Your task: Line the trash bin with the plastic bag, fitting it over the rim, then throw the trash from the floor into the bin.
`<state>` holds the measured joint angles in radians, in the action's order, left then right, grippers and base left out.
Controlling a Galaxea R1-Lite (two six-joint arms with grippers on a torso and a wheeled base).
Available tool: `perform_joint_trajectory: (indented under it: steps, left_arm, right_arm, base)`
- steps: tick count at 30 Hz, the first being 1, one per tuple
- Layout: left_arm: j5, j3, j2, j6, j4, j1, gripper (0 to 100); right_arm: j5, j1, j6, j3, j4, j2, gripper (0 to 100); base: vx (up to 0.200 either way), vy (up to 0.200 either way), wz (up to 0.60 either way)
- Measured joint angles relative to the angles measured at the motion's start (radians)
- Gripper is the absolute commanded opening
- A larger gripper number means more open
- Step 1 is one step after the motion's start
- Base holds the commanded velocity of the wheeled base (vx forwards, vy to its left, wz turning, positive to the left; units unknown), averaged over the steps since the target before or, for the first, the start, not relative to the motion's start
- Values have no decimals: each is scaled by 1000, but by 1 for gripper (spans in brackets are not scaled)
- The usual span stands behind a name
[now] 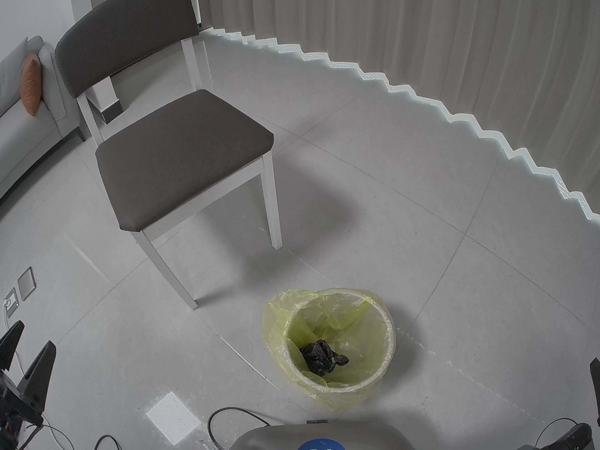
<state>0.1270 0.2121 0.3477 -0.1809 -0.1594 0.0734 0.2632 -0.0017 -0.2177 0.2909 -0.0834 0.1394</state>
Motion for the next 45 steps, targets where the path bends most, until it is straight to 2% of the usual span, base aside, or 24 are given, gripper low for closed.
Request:
perform_joint_trajectory:
  steps: [7, 15, 19, 32, 39, 45]
  left_arm:
    - [19, -12, -67, -1, 21, -30, 100]
    - [94, -37, -146, -2, 43, -80, 100]
    - [105, -41, -182, -3, 72, -88, 100]
    - [115, -93, -287, -20, 102, -92, 100]
    - [119, -137, -321, -13, 101, -82, 100]
    - [161, -159, -332, -15, 98, -78, 100]
  right_arm:
    - [43, 12, -26, -28, -1, -65, 100]
    - [46, 9, -33, -101, 7, -113, 100]
    - [44, 7, -34, -111, 15, -122, 100]
    - [-24, 6, -33, -119, 36, -127, 100]
    - [-30, 6, -32, -120, 63, -127, 100]
    - [-32, 4, -30, -134, 64, -127, 100]
  base:
    - [0, 0, 0]
    - [0, 0, 0]
    - [0, 0, 0]
    - [0, 0, 0]
    - [0, 0, 0]
    - [0, 0, 0]
